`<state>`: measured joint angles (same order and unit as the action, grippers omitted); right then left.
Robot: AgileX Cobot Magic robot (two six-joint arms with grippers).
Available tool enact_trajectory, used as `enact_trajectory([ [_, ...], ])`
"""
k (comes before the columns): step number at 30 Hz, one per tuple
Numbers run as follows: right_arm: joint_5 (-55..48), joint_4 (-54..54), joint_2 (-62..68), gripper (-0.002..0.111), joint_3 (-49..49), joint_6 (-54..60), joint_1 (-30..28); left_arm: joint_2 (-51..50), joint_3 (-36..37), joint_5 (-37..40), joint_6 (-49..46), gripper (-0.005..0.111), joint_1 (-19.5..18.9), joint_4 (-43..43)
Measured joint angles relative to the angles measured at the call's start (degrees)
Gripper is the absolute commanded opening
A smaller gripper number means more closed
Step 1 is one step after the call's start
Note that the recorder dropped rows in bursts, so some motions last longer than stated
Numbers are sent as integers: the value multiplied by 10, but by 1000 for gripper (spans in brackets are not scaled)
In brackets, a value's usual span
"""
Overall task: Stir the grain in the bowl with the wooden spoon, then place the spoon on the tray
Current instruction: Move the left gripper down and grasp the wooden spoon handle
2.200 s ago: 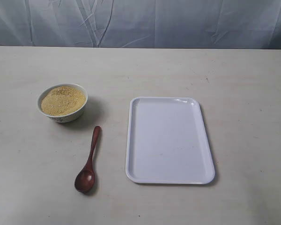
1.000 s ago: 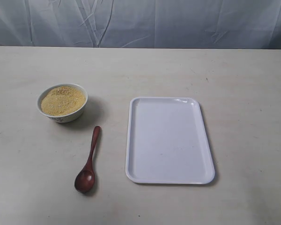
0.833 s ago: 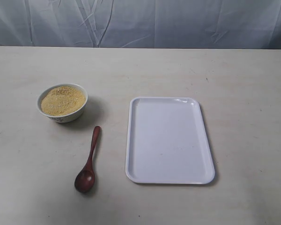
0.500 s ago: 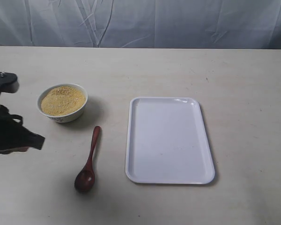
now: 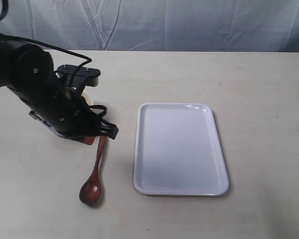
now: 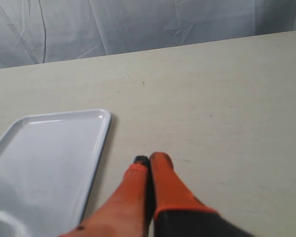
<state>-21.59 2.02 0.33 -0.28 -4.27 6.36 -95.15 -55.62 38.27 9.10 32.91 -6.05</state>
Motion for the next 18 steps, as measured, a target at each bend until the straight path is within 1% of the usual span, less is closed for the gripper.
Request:
enact_trajectory([
  [3, 0, 0, 0, 2, 0, 0, 0, -34, -16, -3, 4, 9, 0, -10],
  [8, 0, 0, 0, 2, 0, 0, 0, -67, -19, -9, 6, 35, 0, -6],
  [10, 0, 0, 0, 2, 0, 0, 0, -73, -19, -16, 6, 41, 0, -6],
  [12, 0, 0, 0, 2, 0, 0, 0, -80, -19, -25, 8, 43, 0, -7],
  [18, 0, 0, 0, 2, 0, 0, 0, -103, -19, -51, 8, 42, 0, -7],
])
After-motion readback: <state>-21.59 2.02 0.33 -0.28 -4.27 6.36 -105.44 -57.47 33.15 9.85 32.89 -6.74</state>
